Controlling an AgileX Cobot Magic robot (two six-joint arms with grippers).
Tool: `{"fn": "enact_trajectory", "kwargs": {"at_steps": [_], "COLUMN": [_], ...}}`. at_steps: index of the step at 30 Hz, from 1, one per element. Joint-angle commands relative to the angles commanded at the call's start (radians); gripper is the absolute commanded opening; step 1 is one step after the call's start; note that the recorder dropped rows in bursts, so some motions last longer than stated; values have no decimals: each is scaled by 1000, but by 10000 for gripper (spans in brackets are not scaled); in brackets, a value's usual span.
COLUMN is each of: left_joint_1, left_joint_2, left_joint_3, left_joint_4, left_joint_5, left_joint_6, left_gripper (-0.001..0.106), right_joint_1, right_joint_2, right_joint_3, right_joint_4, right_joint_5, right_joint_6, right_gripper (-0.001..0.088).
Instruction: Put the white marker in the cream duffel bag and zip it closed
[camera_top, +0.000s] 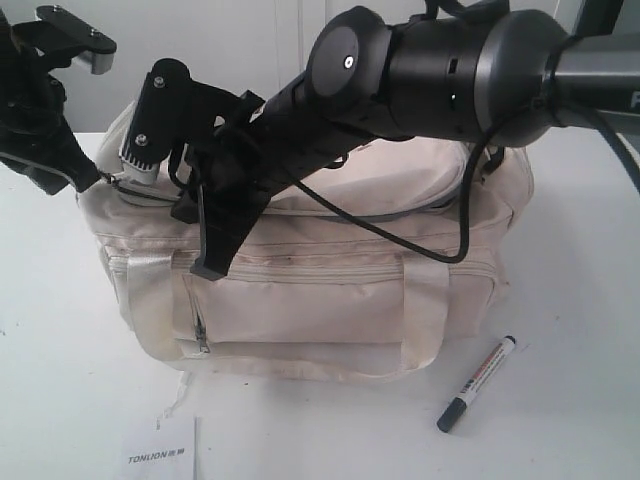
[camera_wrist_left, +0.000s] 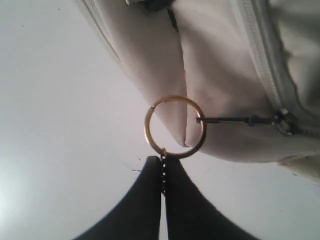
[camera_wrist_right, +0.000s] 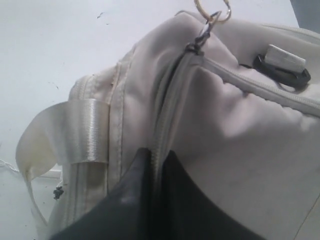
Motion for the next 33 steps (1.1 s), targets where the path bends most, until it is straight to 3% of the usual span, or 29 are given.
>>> {"fn": "enact_trajectory", "kwargs": {"at_steps": [10,33], "left_joint_1": [0,5], "left_joint_2": [23,23], "left_joint_3": [0,0], "left_joint_4": [77,86], "left_joint_5": [-92,-113], "left_joint_6": [-103,-125], "left_gripper": [0,0], "right_joint_1": [0,0], "right_joint_2": [0,0], "right_joint_3": [0,0], "right_joint_4": [-18,-18], "right_joint_5": [13,22], "right_joint_6": [0,0], "right_gripper": [0,0]}}
